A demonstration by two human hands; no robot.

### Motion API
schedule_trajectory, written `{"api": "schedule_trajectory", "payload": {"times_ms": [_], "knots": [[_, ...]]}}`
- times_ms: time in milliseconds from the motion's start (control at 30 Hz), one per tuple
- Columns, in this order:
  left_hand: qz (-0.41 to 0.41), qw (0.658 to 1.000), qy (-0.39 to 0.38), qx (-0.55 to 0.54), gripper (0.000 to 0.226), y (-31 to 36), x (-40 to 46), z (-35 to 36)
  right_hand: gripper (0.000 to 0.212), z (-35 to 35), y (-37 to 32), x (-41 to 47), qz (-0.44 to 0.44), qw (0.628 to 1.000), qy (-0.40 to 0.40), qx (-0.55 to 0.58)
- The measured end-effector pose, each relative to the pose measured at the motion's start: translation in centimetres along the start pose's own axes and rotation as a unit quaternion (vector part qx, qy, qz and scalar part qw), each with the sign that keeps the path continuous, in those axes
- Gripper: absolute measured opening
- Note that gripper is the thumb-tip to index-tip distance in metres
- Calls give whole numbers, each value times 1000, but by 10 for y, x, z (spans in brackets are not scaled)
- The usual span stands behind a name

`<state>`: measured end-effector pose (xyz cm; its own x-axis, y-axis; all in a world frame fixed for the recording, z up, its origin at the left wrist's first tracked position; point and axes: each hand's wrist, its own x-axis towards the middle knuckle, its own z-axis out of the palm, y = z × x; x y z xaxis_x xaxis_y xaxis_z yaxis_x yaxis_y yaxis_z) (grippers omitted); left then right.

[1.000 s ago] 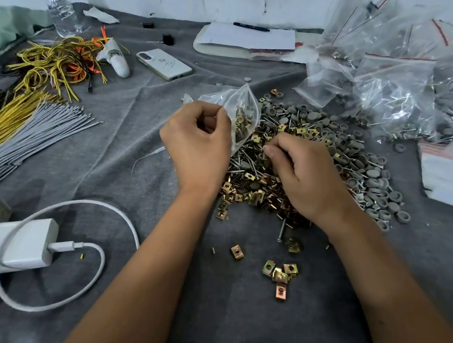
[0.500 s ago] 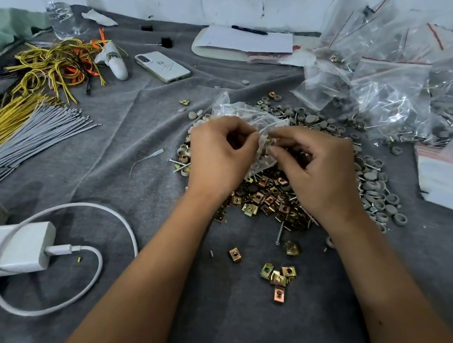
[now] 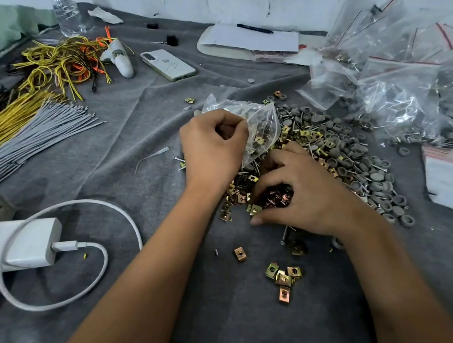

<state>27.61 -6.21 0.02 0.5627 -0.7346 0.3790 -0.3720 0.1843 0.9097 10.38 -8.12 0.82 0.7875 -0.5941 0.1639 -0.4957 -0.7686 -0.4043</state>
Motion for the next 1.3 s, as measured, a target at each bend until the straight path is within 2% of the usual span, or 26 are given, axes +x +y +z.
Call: {"api": "schedule_trajectory", "payload": {"times_ms": [100, 200, 400, 700, 900, 1000, 1200, 1300], "knots": [[-2, 1000, -1, 4, 12, 1, -1, 0, 24, 0, 0, 1, -6, 1000, 8, 4], [-2, 1000, 0, 0, 15, 1, -1, 0, 9, 0, 1, 1, -2, 997, 52, 55], [9, 1000, 3, 6, 18, 2, -1, -1, 5, 3, -1, 2, 32, 986, 97, 130], [1, 1000, 3, 7, 13, 3, -1, 0, 11, 3, -5, 0, 54, 967, 110, 222], [5, 1000, -15, 7, 9, 4, -2, -1, 16, 2, 1, 0, 91, 946, 212, 227], [8, 999, -30, 15, 9, 4, -3, 0, 24, 0, 4, 1, 103, 933, 234, 252], [9, 999, -33, 15, 11, 3, -4, 1, 23, -1, 3, 0, 104, 941, 231, 226], [9, 999, -33, 18, 12, 4, -4, 0, 30, -2, 3, -1, 105, 941, 241, 212]]}}
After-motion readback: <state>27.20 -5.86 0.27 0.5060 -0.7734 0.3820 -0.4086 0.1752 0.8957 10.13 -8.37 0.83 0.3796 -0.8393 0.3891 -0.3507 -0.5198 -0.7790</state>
